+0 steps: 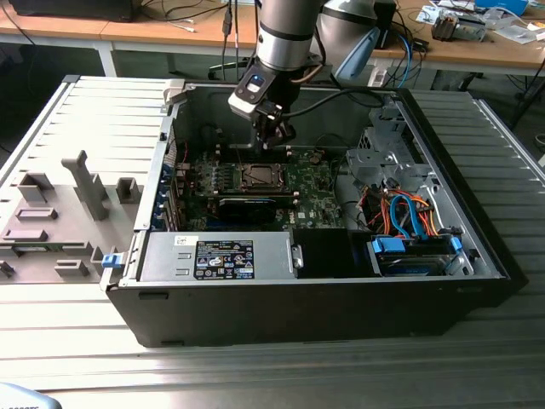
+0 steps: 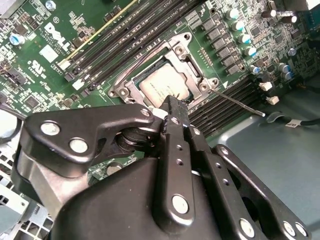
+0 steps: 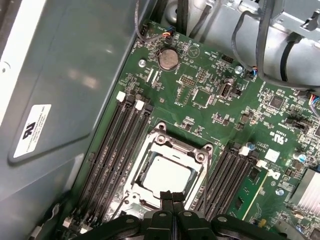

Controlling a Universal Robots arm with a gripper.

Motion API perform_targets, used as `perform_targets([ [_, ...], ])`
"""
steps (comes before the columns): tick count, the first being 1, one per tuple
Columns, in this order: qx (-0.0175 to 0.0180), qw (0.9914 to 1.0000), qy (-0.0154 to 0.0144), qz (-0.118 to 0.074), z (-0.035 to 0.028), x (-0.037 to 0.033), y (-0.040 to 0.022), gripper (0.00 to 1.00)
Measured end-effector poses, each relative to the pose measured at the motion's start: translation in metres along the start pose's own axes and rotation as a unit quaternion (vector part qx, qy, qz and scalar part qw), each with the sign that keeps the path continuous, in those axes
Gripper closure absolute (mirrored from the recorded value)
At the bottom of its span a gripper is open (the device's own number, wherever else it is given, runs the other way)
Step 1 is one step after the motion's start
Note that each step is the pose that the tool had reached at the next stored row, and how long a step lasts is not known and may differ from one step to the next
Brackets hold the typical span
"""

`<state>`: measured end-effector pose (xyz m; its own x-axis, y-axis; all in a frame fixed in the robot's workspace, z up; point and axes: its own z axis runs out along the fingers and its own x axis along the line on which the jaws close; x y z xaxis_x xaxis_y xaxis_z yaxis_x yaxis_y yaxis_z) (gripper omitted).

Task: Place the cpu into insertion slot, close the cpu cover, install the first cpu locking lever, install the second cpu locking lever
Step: 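Install the first cpu locking lever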

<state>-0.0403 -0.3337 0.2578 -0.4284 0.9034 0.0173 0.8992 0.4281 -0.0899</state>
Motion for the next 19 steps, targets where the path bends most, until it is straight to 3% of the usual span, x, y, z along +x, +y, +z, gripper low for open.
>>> perform_targets([
  [11, 0.0006, 0.99949, -0.0029, -0.032, 0.0000, 0.0000, 0.0000, 0.89],
  [19, 0.0009, 0.99854, -0.0049, -0.054, 0.0000, 0.0000, 0.0000, 0.89],
])
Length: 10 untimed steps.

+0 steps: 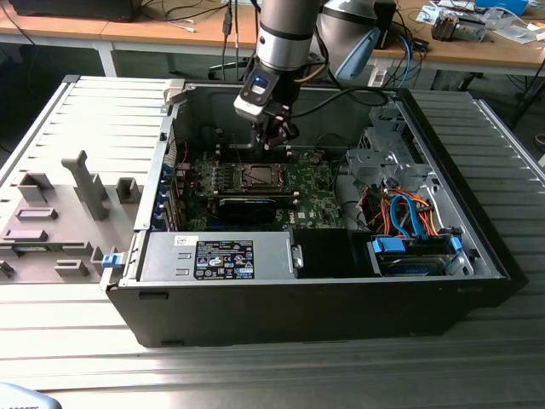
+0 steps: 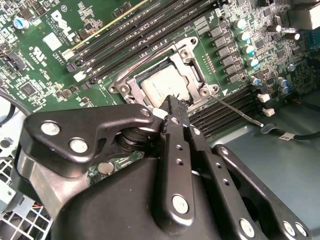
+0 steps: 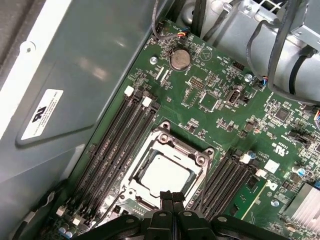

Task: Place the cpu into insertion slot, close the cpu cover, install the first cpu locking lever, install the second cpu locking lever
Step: 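Install the first cpu locking lever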

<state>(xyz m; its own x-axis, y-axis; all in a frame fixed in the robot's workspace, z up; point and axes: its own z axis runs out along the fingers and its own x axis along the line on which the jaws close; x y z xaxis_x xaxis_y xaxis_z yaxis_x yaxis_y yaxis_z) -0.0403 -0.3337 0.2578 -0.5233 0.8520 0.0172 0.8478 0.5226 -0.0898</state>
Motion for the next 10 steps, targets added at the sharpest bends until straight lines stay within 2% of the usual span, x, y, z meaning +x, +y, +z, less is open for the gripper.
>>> perform_targets([
  [10, 0.0005, 0.99965, -0.0024, -0.026, 0.0000, 0.0000, 0.0000, 0.89],
])
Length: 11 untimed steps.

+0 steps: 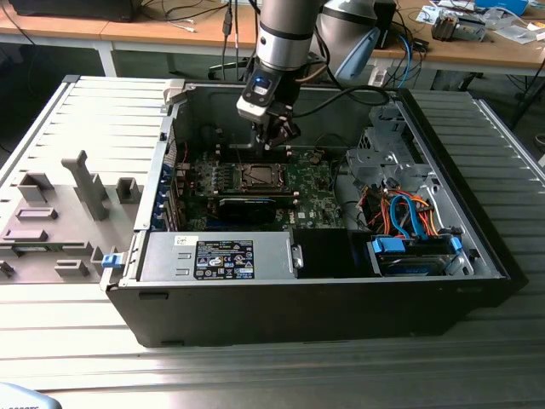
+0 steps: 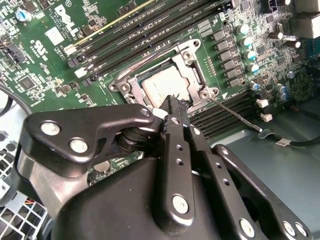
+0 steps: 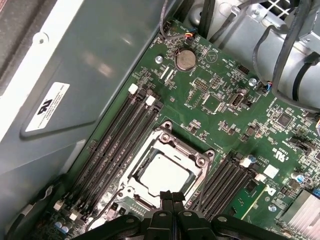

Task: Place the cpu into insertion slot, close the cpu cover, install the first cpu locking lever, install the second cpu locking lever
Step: 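Install the first cpu locking lever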

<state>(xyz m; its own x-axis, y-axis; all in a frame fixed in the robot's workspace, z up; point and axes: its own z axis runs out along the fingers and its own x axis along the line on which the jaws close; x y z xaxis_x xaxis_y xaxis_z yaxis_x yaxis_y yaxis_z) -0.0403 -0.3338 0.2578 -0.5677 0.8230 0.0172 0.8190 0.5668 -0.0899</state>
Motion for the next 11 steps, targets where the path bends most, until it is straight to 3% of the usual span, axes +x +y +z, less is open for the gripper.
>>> perform_targets([
  [11, 0.0004, 0.99980, -0.0018, -0.020, 0.0000, 0.0000, 0.0000, 0.89],
])
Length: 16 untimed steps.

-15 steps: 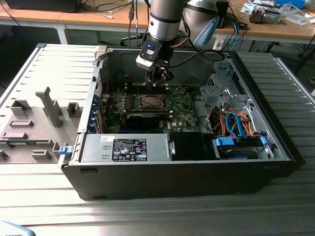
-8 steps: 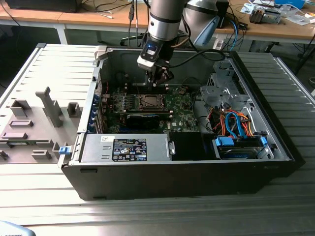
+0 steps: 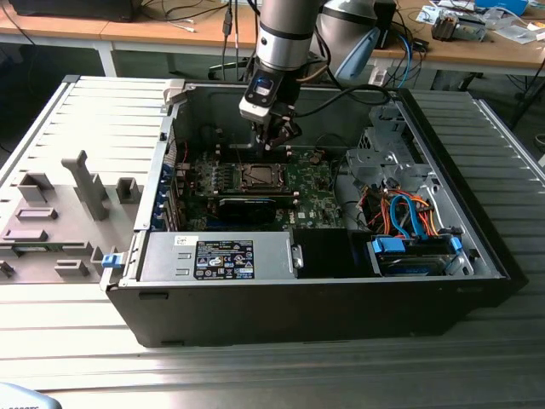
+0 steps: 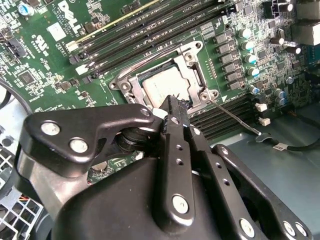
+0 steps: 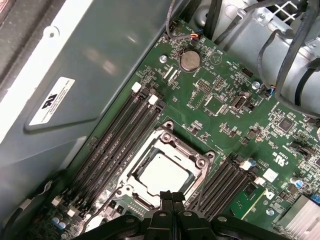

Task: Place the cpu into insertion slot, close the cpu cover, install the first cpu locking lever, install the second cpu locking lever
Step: 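Install the first cpu locking lever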

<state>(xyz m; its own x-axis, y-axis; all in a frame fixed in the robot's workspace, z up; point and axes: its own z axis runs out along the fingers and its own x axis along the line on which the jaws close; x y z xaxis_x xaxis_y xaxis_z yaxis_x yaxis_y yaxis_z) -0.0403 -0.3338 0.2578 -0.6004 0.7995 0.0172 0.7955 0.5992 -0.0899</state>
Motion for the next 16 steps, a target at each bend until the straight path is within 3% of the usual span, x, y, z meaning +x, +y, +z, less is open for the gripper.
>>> perform_targets([
  [16, 0.0005, 0.99953, -0.0028, -0.030, 0.0000, 0.0000, 0.0000, 0.89],
])
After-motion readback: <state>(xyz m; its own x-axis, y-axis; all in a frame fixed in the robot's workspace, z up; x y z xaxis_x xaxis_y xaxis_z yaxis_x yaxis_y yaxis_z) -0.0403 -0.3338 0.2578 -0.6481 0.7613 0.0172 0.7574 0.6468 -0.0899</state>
